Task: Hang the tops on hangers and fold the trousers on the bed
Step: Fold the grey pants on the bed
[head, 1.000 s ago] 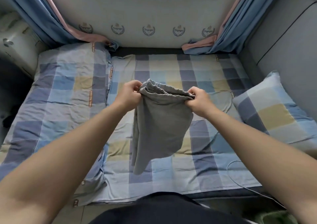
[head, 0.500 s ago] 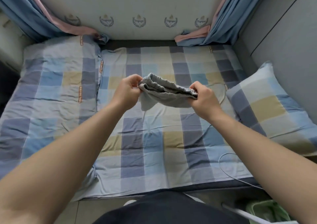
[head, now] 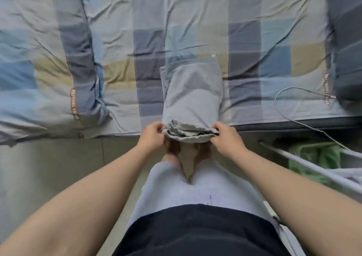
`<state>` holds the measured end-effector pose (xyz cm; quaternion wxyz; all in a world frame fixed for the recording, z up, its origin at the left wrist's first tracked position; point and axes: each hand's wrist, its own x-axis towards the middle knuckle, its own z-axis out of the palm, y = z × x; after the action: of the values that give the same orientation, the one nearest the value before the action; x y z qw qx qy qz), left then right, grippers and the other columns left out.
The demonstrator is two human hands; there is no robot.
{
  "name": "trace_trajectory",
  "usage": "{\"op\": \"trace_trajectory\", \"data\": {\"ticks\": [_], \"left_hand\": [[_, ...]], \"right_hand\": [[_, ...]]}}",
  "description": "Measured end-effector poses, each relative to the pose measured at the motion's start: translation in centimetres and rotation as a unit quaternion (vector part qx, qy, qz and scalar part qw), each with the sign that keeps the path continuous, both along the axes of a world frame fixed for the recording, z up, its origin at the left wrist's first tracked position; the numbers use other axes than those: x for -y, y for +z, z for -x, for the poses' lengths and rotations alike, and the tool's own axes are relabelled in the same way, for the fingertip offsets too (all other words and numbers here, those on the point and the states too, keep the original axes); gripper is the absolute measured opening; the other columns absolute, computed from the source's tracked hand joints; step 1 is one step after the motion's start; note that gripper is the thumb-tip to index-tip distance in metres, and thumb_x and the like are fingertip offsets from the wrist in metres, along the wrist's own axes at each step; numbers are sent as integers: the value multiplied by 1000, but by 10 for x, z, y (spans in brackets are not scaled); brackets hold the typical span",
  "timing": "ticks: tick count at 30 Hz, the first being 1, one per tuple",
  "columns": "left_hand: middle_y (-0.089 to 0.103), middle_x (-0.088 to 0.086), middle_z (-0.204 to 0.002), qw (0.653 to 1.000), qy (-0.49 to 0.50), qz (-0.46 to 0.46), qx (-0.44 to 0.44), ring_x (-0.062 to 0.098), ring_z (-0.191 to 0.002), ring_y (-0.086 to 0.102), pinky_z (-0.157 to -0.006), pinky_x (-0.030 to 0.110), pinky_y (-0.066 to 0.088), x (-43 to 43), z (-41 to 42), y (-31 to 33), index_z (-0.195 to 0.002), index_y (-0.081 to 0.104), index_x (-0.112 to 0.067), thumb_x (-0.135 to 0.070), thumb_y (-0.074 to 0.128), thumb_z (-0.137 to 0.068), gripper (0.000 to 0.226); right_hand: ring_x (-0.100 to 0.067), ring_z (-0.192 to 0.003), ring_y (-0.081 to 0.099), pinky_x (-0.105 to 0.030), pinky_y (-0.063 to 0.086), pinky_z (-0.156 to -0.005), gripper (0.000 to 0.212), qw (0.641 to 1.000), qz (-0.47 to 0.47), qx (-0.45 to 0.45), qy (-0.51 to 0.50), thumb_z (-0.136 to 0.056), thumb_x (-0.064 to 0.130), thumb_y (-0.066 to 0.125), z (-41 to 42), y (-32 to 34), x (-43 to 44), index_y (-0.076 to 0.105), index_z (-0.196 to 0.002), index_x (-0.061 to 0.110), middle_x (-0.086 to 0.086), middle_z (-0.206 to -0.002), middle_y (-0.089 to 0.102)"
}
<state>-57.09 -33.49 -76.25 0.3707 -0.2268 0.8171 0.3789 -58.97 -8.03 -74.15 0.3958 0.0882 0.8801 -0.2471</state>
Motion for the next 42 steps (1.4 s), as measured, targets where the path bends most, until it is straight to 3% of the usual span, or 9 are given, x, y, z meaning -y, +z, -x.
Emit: {"op": "trace_trajectory", "data": {"ticks": [6, 12, 18, 21, 24, 29, 32, 36, 42], "left_hand": [[70, -6, -84, 998, 26, -21, 46, 20, -85, 64, -77, 34, 49, -5, -37, -26, -79, 60, -26, -34, 59, -77, 8], [64, -4, -87, 997, 68, 26, 17, 21, -89, 58, -66, 30, 39, -10, 16, -77, -91, 59, -20, -4, 52, -89, 17], [58, -8, -84, 988, 141, 40, -44, 15, -79, 56, -62, 32, 42, -14, 98, -124, -92, 55, -21, -12, 47, -92, 12], [61, -9, -94, 981, 175, 36, -70, 20, -92, 59, -78, 37, 49, -17, 134, -154, -106, 56, -20, -22, 51, -97, 11], [57, 0, -132, 978, 201, 39, -43, 24, -115, 57, -98, 41, 47, -24, 150, -190, -135, 46, -23, -36, 58, -96, 43], [23, 4, -163, 963, 240, 118, 0, 33, -146, 31, -118, 53, 27, -37, 125, -236, -158, 17, -20, -68, 72, -75, 111], [40, 4, -152, 955, 280, 95, 7, 29, -136, 46, -110, 44, 38, -40, 110, -260, -153, 23, -19, -73, 76, -66, 115], [56, -16, -106, 958, 285, 5, -4, 15, -103, 59, -89, 30, 42, -36, 105, -274, -121, 36, -25, -64, 81, -69, 79], [60, -13, -106, 968, 246, -23, 42, 15, -105, 59, -94, 29, 45, -27, 113, -254, -124, 53, -18, -55, 82, -75, 68]], "right_hand": [[-33, -97, 58, -39, 46, -76, 14, 999, 28, 46, -2, -83, 12, 62, -18, -30, -7, 55, -87, 23, -11, -98, 67], [-30, -93, 63, -38, 48, -76, 14, 997, 64, 2, -52, -88, 18, 68, 43, -74, -7, 66, -99, 9, -12, -95, 70], [-22, -76, 51, -32, 34, -58, 30, 991, 80, -67, -88, -88, 26, 73, 143, -127, 6, 51, -70, 20, 3, -69, 52], [-21, -87, 60, -29, 42, -70, 6, 984, 91, -95, -116, -89, 25, 71, 184, -160, 12, 66, -91, 22, 4, -85, 64], [-21, -112, 59, -30, 45, -93, 43, 978, 87, -80, -172, -90, 29, 66, 203, -199, 12, 56, -131, 21, -3, -127, 62], [-30, -138, 38, -42, 33, -113, 83, 971, -17, -78, -225, -81, 54, 71, 179, -254, -14, 34, -148, 21, -7, -150, 38], [-27, -138, 40, -40, 35, -113, 97, 966, 16, -36, -254, -76, 61, 76, 160, -277, -30, 32, -150, 15, -9, -151, 38], [-17, -113, 64, -31, 51, -89, 79, 940, 145, 59, -304, -62, 61, 83, 155, -285, -29, 59, -126, 23, 5, -124, 67], [-17, -88, 75, -30, 57, -71, 60, 911, 178, 239, -286, -65, 39, 91, 154, -268, -18, 69, -116, 16, 3, -96, 79]]}}
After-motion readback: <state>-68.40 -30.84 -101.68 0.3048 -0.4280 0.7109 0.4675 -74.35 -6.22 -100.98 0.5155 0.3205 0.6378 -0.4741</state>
